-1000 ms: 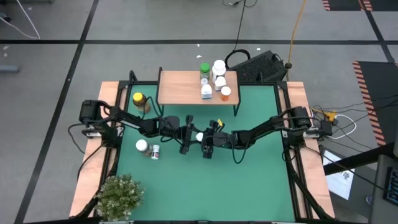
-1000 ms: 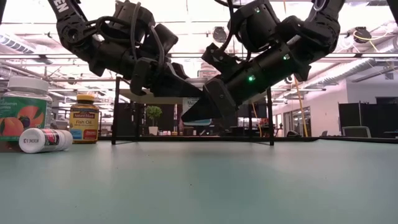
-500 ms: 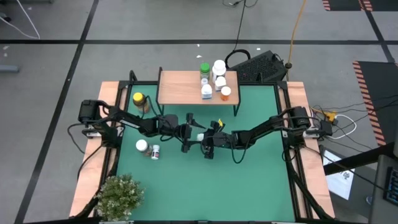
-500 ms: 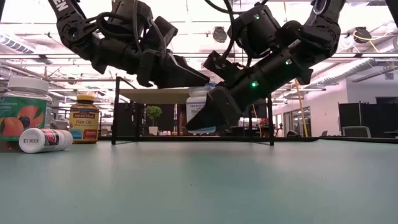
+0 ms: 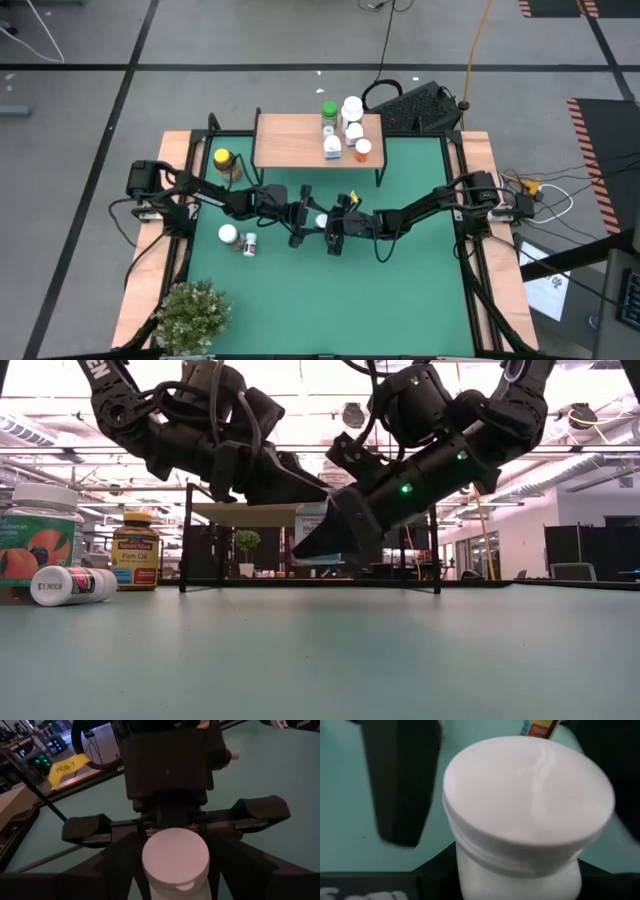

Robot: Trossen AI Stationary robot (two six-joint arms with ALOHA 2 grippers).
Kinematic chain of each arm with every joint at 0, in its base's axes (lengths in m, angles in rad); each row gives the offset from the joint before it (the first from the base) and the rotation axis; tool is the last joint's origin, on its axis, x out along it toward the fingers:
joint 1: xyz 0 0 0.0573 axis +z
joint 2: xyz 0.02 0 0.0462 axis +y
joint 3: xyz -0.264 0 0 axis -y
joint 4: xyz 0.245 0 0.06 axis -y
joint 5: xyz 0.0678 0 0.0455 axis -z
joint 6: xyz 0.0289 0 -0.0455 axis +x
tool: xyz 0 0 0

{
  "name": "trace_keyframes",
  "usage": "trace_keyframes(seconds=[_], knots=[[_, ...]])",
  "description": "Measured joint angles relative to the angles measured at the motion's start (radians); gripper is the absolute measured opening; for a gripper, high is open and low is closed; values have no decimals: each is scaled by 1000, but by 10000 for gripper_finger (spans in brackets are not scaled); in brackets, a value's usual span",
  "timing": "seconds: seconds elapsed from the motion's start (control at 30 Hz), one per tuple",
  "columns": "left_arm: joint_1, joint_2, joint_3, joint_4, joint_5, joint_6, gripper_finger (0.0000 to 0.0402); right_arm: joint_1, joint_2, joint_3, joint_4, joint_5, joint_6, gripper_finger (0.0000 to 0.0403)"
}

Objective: Pick and place medicine bottles onto shelf by color
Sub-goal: Put the white blue medicine bottle on the shelf

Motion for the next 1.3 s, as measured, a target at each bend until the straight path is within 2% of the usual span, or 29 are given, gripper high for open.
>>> trace_keyframes(seconds=[0.37, 0.6, 0.7, 0.87, 1.03, 1.23, 1.3], knots=[[5, 0, 0, -2, 2, -18, 190, 1, 0, 0, -1, -1, 5, 157], [20, -21, 1, -42, 10, -53, 183, 2, 2, 0, 31, 2, 19, 176], [19, -52, 1, -107, -25, -60, 182, 2, 1, 0, 39, 8, 23, 194], [19, -163, -1, -240, -130, -81, 186, 6, -27, 3, 32, 82, 112, 209], [32, -287, -1, -372, -151, -80, 187, 44, -107, 2, -3, 138, 115, 210], [57, -379, -1, -439, -157, -60, 182, 113, -221, 3, -184, 298, 121, 210], [74, -395, -1, -419, -216, -41, 181, 135, -239, -1, -251, 324, 140, 210]])
